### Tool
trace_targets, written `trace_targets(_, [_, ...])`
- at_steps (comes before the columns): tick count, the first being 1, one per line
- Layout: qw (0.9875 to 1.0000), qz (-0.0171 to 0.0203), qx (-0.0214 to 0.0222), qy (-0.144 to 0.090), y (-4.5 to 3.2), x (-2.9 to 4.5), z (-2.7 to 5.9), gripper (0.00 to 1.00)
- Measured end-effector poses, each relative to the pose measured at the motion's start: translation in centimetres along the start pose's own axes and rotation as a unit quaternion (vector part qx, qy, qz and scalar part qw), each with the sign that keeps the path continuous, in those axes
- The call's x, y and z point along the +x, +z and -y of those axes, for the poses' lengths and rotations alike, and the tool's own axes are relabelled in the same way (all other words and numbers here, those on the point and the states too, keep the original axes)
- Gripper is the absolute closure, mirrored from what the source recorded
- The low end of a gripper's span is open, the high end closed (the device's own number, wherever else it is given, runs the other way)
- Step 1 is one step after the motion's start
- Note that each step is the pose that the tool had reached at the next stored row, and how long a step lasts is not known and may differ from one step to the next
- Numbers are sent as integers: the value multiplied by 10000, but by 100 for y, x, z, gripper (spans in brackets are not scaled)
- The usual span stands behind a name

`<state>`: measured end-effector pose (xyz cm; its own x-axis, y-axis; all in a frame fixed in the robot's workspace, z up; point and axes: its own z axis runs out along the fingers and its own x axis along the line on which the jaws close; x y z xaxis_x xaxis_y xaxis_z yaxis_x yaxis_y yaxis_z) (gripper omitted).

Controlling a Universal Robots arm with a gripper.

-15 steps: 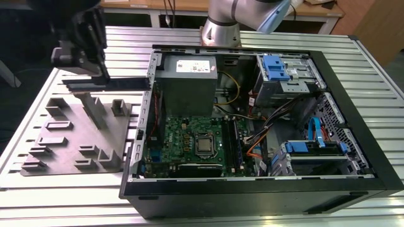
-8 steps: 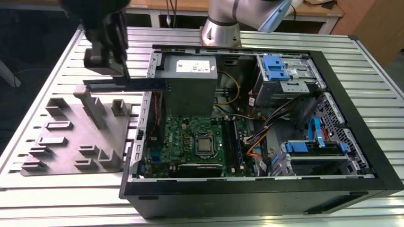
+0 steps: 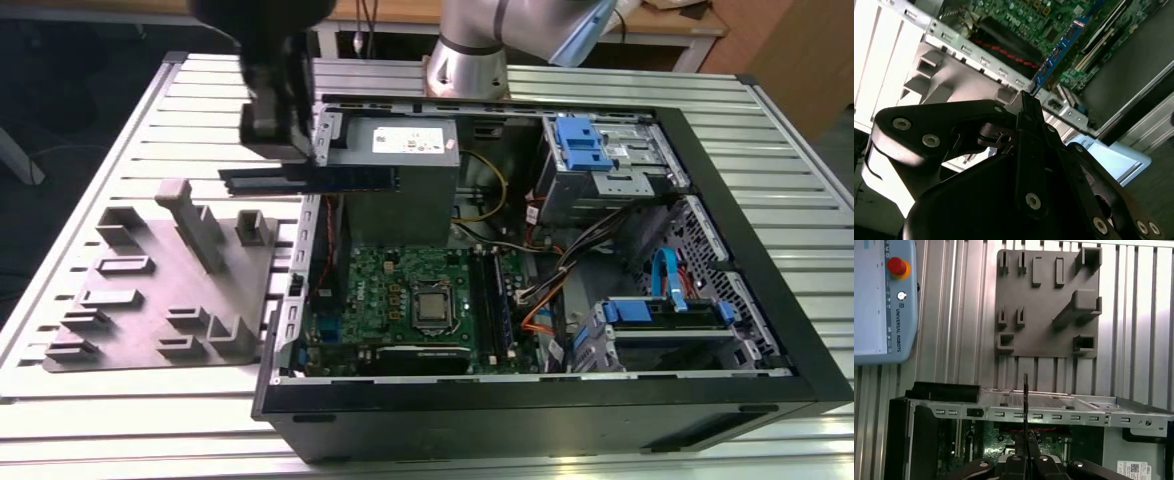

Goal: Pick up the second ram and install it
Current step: 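Pick up the second ram and move it above second insertion slot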

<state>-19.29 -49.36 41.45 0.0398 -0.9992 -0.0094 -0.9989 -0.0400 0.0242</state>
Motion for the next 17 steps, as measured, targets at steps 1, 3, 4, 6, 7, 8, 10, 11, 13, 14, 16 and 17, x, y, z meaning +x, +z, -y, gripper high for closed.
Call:
trace_targets(1, [10000,0,0,0,0,2,43,91])
trace_targets(3, [10000,0,0,0,-2,5,130,91])
trace_targets(4, [10000,0,0,0,-2,7,169,91])
trace_targets(6, [10000,0,0,0,-2,10,248,91])
trace_targets(7, [10000,0,0,-1,-2,12,286,91])
trace_targets(8, [10000,0,0,0,-3,13,323,91])
trace_targets(10, [10000,0,0,0,-3,16,402,91])
trace_targets(11, [10000,0,0,0,-3,18,473,91])
trace_targets(13, [10000,0,0,0,-3,21,544,91])
trace_targets(14, [10000,0,0,0,-3,22,580,91])
trace_targets(16, [10000,0,0,0,-2,24,658,91])
trace_targets(17, [10000,0,0,0,-2,25,694,91])
